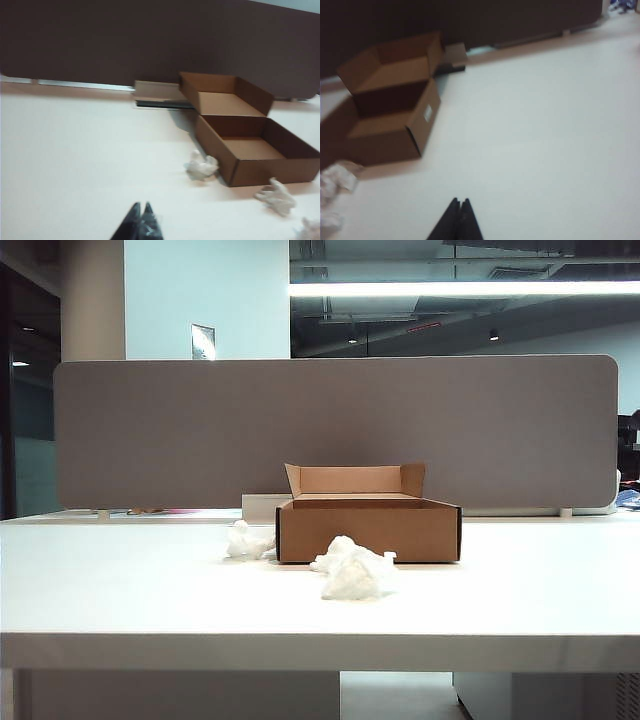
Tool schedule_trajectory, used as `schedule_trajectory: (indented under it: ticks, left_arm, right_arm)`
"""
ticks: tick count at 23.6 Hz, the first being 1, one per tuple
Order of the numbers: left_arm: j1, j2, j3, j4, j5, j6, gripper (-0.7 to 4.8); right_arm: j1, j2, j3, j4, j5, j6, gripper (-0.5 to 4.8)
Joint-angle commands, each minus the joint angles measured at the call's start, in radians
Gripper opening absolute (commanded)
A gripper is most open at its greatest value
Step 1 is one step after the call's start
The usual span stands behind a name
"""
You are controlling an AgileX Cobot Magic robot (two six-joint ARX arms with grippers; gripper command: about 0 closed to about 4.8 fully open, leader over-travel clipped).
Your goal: Pick up all the paper balls on the table and put them in the paper box.
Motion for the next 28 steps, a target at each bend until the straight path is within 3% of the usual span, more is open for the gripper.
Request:
schedule_trajectory:
  ticks: [1,11,16,20,28]
  left_arm:
    - [0.0,0.122,0.091,-0.028,0.071,-0.002,-0.06]
    - [-0.012,0.644,0.414,-0.002,0.084,0.001,-0.06]
    - [-0.092,0.937,0.553,0.062,0.127,0.045,-0.06]
    - [-0.15,1.119,0.652,0.062,0.127,0.104,-0.05]
    - [-0.205,1.496,0.931,-0.011,0.123,0.106,0.04]
  right_arm:
    - [0.001,0.051,0.082,-0.008,-0.011,0.008,-0.09]
    - [0.001,0.372,0.277,-0.019,-0.151,-0.048,-0.09]
    - [0.005,0.563,0.349,-0.012,-0.275,-0.048,-0.09]
    - [0.027,0.665,0.372,0.019,-0.299,-0.049,-0.09]
    - [0.121,0.821,0.417,0.044,-0.299,-0.054,-0.09]
